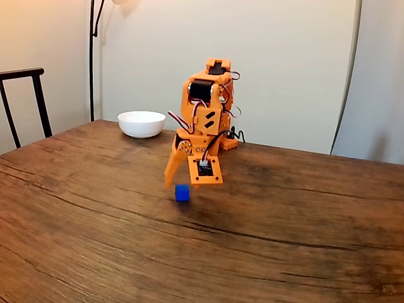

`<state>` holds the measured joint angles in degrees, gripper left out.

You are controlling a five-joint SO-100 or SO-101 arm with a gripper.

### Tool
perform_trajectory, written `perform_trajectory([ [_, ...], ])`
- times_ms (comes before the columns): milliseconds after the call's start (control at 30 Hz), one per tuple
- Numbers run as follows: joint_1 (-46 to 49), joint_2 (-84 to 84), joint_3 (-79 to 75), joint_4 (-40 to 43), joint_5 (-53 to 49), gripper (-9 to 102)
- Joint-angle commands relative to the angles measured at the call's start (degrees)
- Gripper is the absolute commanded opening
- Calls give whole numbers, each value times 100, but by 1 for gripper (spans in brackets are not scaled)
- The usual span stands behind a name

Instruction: Grasp the cube and drop it in the bowl

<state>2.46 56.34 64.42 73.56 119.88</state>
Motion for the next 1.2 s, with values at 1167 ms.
perform_trajectory([
  [1167,70,167,-483,360,343,4],
])
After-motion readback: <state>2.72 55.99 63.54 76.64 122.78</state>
